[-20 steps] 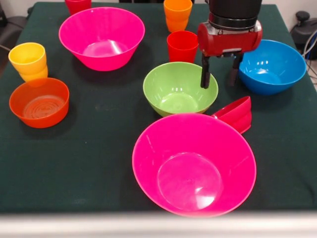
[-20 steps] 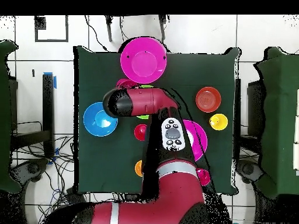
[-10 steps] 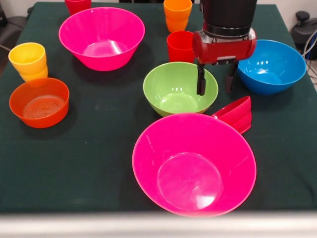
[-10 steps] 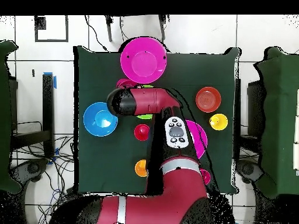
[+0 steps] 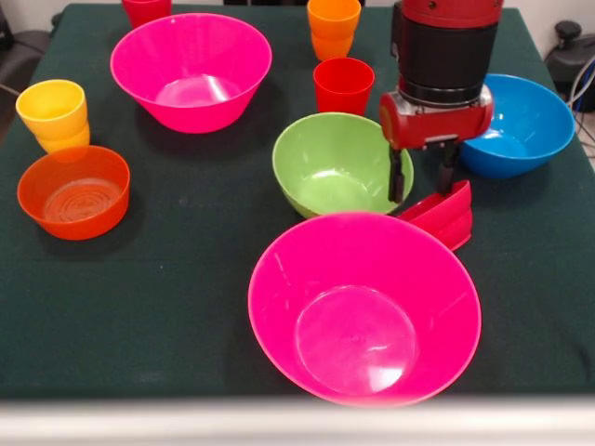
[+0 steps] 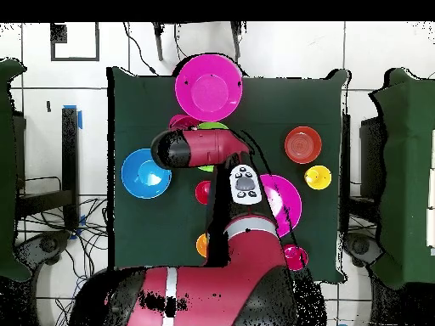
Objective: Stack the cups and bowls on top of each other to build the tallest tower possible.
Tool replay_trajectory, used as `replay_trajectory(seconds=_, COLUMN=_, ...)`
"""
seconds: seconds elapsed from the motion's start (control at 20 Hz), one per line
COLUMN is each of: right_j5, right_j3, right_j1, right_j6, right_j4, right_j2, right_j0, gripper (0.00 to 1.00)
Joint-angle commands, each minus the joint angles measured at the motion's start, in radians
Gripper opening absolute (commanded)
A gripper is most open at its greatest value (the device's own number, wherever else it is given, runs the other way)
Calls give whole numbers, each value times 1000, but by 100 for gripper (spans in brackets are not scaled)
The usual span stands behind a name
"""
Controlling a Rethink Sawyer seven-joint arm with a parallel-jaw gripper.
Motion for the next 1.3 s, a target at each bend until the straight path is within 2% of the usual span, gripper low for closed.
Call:
replay_trajectory(seconds=0.05, right_j5=-27, right_j3=-51, right_j1=64, right_j6=178, right_j4=30, right_j2=28, right_j0=58, gripper=100)
replay_trajectory(seconds=0.5, right_j5=-56, right_j3=-103, right_j1=92, right_j6=322, right_j4=96, right_j2=-114, right_j0=209, gripper=100)
replay_trajectory(seconds=0.7, right_j5=-44, right_j3=-144, right_j1=114, right_j6=350, right_j4=114, right_j2=-147, right_j0=245, gripper=100)
replay_trajectory(seconds=1.3, right_j5=80, right_j3=-314, right_j1=168, right_j6=430, right_j4=148, right_j2=-232, right_j0=337, gripper=100)
